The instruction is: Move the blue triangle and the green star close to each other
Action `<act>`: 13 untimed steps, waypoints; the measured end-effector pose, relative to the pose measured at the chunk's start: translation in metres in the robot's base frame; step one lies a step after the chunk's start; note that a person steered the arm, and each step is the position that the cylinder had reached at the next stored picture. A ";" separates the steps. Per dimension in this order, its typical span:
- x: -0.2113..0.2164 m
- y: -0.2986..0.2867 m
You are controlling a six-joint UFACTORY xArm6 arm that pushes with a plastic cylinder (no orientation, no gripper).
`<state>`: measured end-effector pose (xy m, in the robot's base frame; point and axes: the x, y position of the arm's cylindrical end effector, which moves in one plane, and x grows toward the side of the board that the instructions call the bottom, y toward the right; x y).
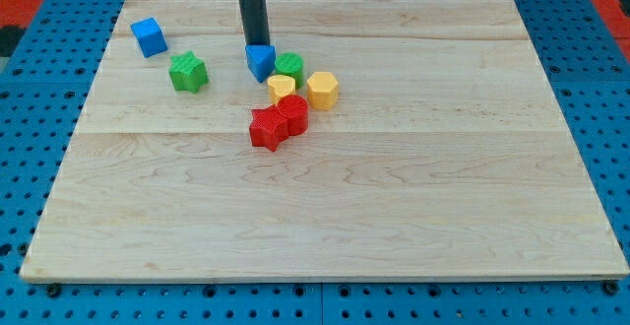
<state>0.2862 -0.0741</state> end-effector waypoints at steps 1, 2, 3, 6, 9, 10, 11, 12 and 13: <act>-0.004 0.054; 0.000 0.072; 0.002 0.072; 0.011 0.023; 0.007 -0.007; 0.006 0.025; 0.034 0.012; -0.010 -0.012; -0.011 -0.063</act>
<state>0.2753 -0.1373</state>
